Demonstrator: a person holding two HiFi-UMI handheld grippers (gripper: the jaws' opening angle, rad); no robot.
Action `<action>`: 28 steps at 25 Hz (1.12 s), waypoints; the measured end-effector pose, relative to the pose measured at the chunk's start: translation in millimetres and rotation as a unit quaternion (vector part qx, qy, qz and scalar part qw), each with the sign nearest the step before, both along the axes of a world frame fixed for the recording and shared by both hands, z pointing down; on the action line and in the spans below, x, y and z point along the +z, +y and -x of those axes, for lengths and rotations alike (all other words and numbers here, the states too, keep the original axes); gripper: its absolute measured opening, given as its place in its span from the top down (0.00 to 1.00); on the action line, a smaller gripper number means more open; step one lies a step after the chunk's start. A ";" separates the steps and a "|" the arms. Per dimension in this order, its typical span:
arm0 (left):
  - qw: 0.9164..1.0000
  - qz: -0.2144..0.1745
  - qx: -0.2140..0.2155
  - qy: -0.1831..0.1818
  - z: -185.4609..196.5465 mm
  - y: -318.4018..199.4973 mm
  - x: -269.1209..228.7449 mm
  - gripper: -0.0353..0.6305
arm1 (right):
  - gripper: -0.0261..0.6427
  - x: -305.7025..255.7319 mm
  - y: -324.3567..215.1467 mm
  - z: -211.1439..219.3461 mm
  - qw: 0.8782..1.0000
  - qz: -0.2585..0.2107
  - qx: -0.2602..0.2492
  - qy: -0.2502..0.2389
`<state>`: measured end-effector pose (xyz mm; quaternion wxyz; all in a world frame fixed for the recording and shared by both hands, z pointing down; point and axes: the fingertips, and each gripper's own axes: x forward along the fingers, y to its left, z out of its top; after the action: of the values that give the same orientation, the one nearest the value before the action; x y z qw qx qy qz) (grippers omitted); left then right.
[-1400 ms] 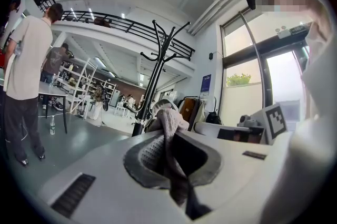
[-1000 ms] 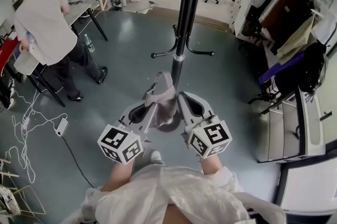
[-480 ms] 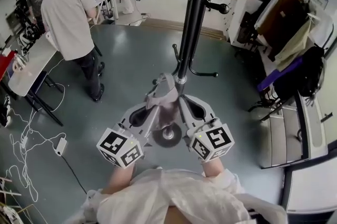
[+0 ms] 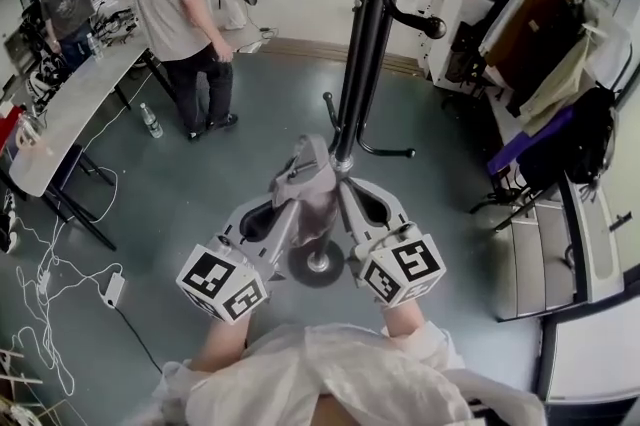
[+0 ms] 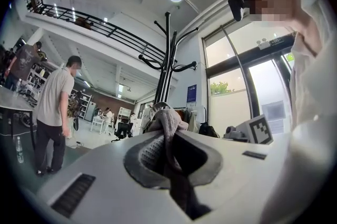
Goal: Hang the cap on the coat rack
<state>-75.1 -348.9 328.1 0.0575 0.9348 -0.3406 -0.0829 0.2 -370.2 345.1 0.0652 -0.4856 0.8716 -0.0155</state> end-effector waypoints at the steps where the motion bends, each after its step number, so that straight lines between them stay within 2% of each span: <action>1: 1.000 -0.002 0.000 -0.001 -0.8 -1.2 0.3 0.91 | 0.96 0.9 -1.8 -1.0 1.000 0.000 0.000 0.001; 5: 1.000 0.002 0.000 -0.005 -6.3 -4.5 5.3 0.91 | 0.96 -0.5 -8.0 -8.5 1.000 -0.004 0.002 0.000; 9: 1.000 -0.011 0.004 -0.022 -14.3 -4.1 4.1 0.91 | 0.96 -6.6 -10.3 -14.9 1.000 -0.012 -0.005 0.003; 20: 0.999 -0.023 -0.038 -0.017 -29.1 -27.7 -13.0 0.91 | 0.96 -24.8 -31.9 -30.3 0.999 -0.019 -0.044 0.011; 28: 0.998 -0.028 -0.056 -0.015 -27.5 -33.7 -24.9 0.91 | 0.96 -37.2 -44.5 -40.2 0.999 -0.024 -0.042 0.015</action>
<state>-47.6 -382.6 303.3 0.0214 0.9167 -0.3905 -0.0815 40.4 -414.7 307.8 0.0632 -0.4472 0.8921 0.0104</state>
